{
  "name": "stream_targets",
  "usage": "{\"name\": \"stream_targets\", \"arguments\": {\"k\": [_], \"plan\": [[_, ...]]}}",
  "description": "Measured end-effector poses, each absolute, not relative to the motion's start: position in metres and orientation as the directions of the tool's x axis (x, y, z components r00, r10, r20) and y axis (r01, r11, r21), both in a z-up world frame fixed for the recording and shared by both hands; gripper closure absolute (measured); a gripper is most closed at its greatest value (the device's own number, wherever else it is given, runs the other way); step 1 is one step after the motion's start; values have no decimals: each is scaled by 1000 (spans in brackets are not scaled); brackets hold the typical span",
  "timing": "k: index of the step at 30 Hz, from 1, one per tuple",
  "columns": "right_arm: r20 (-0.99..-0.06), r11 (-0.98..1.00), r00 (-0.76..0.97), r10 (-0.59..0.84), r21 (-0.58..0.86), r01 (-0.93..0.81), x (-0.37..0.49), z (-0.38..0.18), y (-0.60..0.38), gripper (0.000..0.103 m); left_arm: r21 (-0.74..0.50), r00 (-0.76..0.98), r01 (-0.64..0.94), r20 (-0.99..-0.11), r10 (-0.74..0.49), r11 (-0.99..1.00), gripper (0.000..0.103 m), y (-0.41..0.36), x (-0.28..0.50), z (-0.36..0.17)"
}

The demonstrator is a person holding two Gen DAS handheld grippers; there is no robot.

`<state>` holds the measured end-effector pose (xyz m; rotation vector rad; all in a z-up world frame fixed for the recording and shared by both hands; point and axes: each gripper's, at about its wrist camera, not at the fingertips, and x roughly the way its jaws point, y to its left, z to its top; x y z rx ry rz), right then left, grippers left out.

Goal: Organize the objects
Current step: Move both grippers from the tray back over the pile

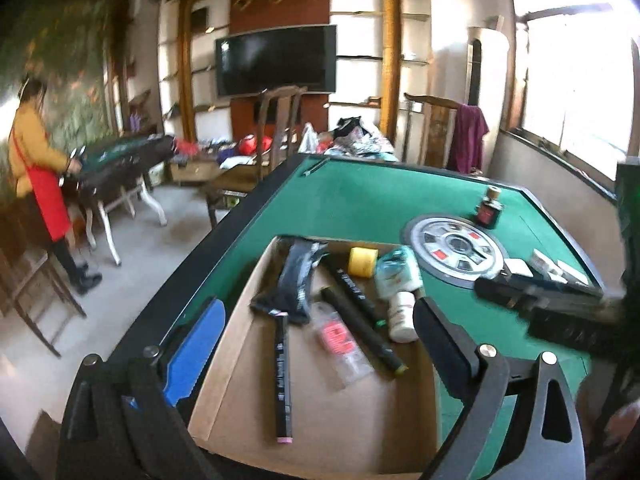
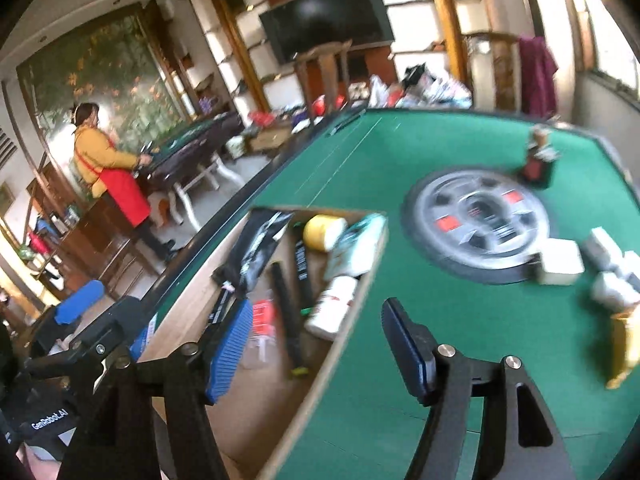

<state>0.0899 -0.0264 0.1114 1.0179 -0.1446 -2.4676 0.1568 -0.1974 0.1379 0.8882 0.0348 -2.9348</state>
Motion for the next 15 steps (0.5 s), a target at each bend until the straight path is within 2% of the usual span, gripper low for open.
{"name": "stream_targets", "arguments": {"k": [5, 7, 9, 12, 14, 15], "plan": [[-570, -911, -711, -413, 246, 332, 118, 170, 31, 31, 10, -848, 6, -531, -11, -1000, 8, -170, 169, 162], [-532, -907, -735, -421, 255, 335, 131, 206, 54, 31, -41, -847, -57, -527, 70, -998, 8, -162, 174, 180], [-495, -891, -742, -452, 295, 345, 141, 246, 75, 31, -148, -835, -154, -508, 209, -977, 8, -161, 181, 209], [-415, -826, -733, -539, 428, 366, 162, 327, 112, 19, -284, -809, -275, -448, 380, -919, 5, -164, 188, 263], [-385, -823, -750, -537, 433, 368, 181, 385, 126, 7, -317, -786, -342, -418, 454, -884, 1, -160, 188, 295], [-382, -832, -760, -525, 417, 365, 189, 408, 128, 5, -315, -781, -368, -405, 475, -875, 0, -155, 187, 312]]}}
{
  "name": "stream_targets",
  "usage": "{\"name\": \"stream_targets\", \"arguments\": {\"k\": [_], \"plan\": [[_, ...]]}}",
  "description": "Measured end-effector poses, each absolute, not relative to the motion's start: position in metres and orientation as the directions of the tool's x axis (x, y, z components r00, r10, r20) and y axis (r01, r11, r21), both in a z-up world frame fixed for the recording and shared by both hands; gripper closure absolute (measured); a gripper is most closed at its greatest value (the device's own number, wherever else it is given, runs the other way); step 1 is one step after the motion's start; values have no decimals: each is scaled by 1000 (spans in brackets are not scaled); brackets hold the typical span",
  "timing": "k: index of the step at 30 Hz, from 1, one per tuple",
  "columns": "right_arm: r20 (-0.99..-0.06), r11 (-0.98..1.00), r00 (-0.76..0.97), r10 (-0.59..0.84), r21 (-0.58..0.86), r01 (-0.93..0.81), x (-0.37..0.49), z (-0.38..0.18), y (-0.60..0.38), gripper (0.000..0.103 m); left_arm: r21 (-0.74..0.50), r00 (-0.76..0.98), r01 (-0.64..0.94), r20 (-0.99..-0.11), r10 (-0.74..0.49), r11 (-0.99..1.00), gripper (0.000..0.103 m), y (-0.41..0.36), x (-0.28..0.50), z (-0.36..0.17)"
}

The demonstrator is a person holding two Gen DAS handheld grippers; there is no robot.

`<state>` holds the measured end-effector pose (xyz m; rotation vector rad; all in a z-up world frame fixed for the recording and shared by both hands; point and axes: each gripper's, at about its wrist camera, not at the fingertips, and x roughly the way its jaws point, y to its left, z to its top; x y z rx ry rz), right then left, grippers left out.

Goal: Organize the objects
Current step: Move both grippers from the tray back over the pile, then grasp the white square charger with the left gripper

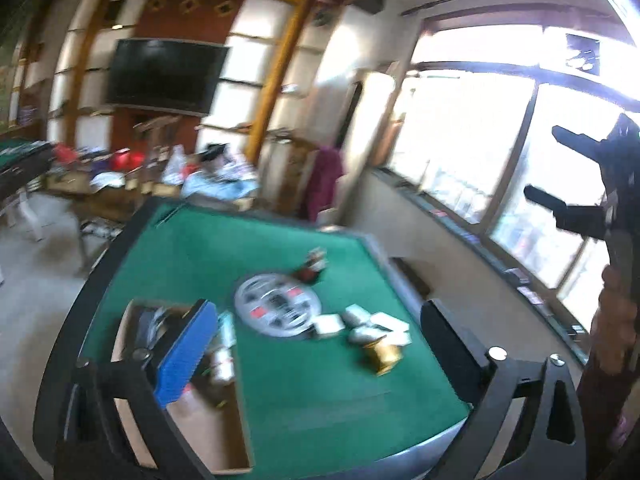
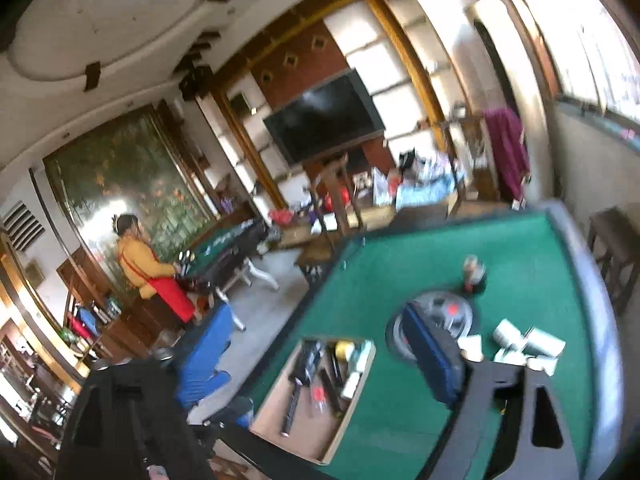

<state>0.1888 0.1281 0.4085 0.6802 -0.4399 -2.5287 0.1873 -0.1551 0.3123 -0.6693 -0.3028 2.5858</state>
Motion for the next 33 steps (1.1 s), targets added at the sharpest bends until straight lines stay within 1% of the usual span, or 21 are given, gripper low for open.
{"name": "stream_targets", "arguments": {"k": [1, 2, 4, 5, 6, 8, 10, 13, 14, 16, 19, 23, 27, 31, 33], "plan": [[-383, -852, -777, -500, 381, 360, 197, 440, 131, 2, -298, -784, -377, -402, 473, -877, 0, -149, 186, 325], [-384, -866, -790, -478, 354, 352, 202, 458, 132, 0, -265, -792, -382, -400, 462, -885, 0, -143, 185, 336], [-378, -917, -844, -381, 272, 292, 211, 497, 138, 0, -182, -802, -404, -402, 443, -896, 0, -126, 178, 348], [-370, -935, -866, -335, 241, 258, 214, 508, 142, 0, -154, -799, -421, -404, 446, -894, 0, -117, 171, 348], [-365, -948, -882, -297, 221, 227, 215, 514, 147, 0, -151, -791, -432, -410, 454, -889, 0, -110, 165, 344], [-370, -954, -888, -275, 221, 203, 212, 507, 160, 0, -167, -757, -458, -441, 481, -873, 0, -97, 149, 325], [-393, -946, -871, -294, 252, 206, 199, 477, 174, 0, -177, -708, -487, -493, 506, -855, 0, -77, 122, 288], [-468, -947, -842, -268, 289, 140, 169, 400, 199, 0, -161, -659, -505, -563, 499, -848, 0, -53, 84, 230], [-484, -941, -833, -268, 316, 120, 157, 364, 208, 0, -144, -644, -507, -592, 485, -850, 0, -41, 71, 206], [-496, -937, -832, -250, 339, 80, 139, 310, 222, 0, -94, -626, -523, -632, 457, -847, 0, -19, 50, 167], [-518, -939, -845, -137, 339, -56, 107, 224, 245, 0, -32, -602, -570, -663, 444, -821, 0, 9, 28, 129], [-574, -925, -818, -45, 332, -182, 74, 148, 268, 0, 7, -543, -625, -722, 428, -781, 0, 43, -5, 90], [-601, -927, -799, -10, 305, -218, 49, 111, 292, 0, 71, -505, -673, -772, 386, -736, 0, 74, -34, 60], [-582, -913, -813, -19, 341, -223, 43, 97, 314, 0, 113, -473, -725, -799, 372, -679, 0, 97, -56, 42], [-585, -902, -810, -38, 369, -223, 41, 88, 323, 0, 113, -445, -750, -815, 372, -651, 0, 107, -65, 32]]}}
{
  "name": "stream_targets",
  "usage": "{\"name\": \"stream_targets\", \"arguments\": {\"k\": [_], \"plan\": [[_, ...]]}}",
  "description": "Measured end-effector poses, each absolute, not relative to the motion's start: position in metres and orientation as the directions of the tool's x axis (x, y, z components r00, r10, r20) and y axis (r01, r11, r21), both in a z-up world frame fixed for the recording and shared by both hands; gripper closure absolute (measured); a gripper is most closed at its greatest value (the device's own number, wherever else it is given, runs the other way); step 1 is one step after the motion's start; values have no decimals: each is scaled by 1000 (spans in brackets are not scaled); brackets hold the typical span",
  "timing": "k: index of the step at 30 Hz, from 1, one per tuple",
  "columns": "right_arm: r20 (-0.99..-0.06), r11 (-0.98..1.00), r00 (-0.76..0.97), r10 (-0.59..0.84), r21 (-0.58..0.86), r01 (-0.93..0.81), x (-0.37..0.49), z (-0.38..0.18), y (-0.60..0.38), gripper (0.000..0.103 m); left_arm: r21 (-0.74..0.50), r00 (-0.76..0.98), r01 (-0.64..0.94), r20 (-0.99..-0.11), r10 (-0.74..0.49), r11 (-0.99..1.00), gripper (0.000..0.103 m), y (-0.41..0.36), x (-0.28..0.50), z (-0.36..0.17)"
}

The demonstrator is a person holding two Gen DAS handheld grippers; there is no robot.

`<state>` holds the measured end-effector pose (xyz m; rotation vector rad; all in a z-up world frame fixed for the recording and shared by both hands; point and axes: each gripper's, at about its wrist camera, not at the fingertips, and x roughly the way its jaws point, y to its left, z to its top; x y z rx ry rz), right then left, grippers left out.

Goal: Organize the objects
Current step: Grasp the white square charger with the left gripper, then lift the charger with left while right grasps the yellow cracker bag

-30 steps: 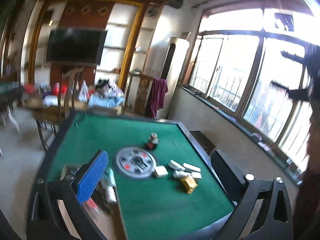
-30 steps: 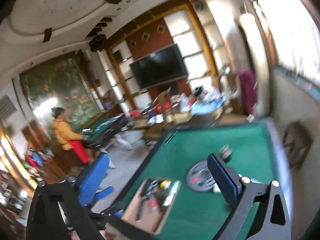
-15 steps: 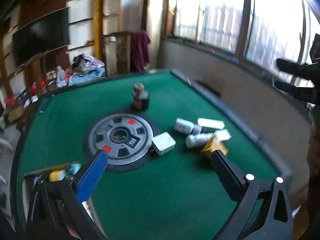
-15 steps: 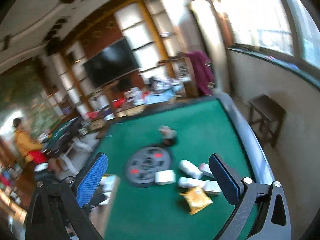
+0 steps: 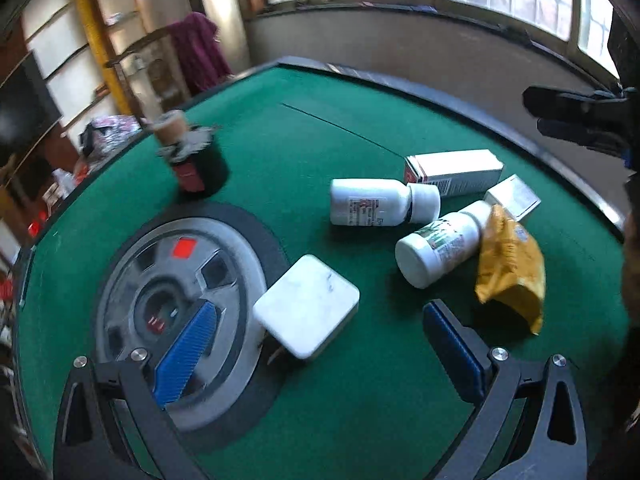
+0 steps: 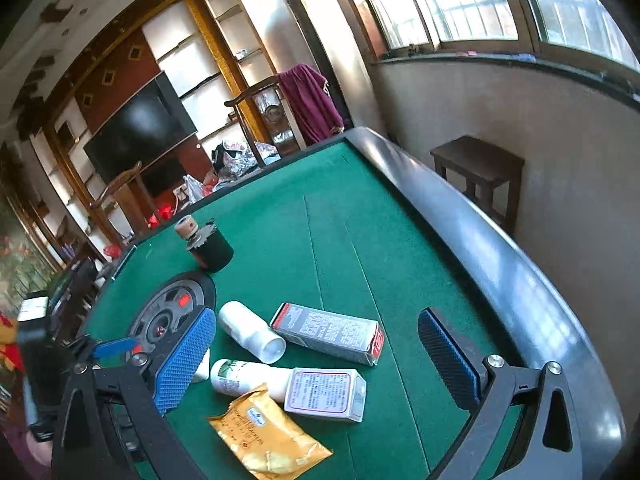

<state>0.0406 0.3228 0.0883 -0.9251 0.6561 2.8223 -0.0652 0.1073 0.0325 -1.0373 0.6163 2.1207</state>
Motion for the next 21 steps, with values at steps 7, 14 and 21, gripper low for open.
{"name": "stream_targets", "arguments": {"k": [7, 14, 21], "plan": [[-584, -883, -808, -82, 419, -213, 39, 83, 329, 0, 6, -341, -753, -859, 382, -658, 42, 117, -81, 10], [-601, -873, -786, -147, 453, -183, 34, 76, 325, 0, -16, -351, -709, -859, 372, -706, 42, 103, -49, 21], [-623, -887, -772, -128, 421, -192, 30, 70, 320, 0, -53, -444, -625, -797, 410, -779, 42, 57, 24, 67]]}}
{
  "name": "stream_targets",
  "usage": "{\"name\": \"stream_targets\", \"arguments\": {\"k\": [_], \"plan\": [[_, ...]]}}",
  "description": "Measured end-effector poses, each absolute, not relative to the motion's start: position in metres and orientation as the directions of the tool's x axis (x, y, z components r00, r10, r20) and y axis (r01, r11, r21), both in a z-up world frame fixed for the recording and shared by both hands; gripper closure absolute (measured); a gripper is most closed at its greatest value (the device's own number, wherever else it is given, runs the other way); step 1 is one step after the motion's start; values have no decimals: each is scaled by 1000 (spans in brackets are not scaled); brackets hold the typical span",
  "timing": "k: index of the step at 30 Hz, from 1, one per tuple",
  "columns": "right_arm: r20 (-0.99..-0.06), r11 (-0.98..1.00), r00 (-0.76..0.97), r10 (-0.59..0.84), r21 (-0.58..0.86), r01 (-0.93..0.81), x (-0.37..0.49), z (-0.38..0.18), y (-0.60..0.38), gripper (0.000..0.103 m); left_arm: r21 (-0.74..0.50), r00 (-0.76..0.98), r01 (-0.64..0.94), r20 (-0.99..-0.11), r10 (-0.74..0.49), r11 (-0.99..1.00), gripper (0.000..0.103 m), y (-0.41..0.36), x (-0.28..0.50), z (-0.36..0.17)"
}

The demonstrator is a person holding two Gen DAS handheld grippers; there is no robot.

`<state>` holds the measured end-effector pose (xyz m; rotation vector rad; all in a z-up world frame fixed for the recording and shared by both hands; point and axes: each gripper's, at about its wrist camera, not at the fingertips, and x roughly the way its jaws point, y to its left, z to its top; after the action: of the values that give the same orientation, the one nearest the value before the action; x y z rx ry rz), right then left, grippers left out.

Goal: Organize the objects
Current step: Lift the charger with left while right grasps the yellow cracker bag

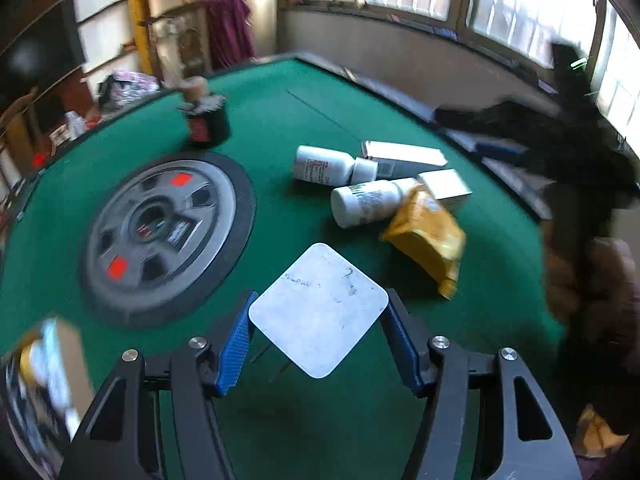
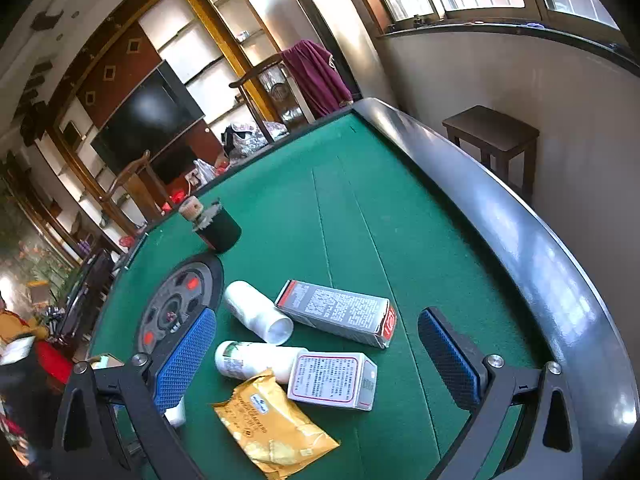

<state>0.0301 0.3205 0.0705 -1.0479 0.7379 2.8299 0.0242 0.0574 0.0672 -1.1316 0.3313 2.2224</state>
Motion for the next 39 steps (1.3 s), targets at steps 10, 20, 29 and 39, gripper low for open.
{"name": "stream_targets", "arguments": {"k": [10, 20, 29, 39], "plan": [[-621, -929, -781, -59, 321, -184, 42, 68, 304, 0, -159, -574, -486, -684, 451, -859, 42, -32, 121, 105], [-727, -982, -678, -109, 185, -40, 70, 67, 247, 1, -228, -634, -412, -623, 458, -882, 42, -110, 144, 102], [-807, -999, -591, 20, 10, -47, 34, 37, 225, 11, -297, -648, -346, -610, 456, -890, 42, -156, 134, 81], [-820, -990, -566, -83, 134, -49, 36, 37, 220, 55, -328, -679, -251, -611, 407, -911, 42, -200, 131, 71]]}}
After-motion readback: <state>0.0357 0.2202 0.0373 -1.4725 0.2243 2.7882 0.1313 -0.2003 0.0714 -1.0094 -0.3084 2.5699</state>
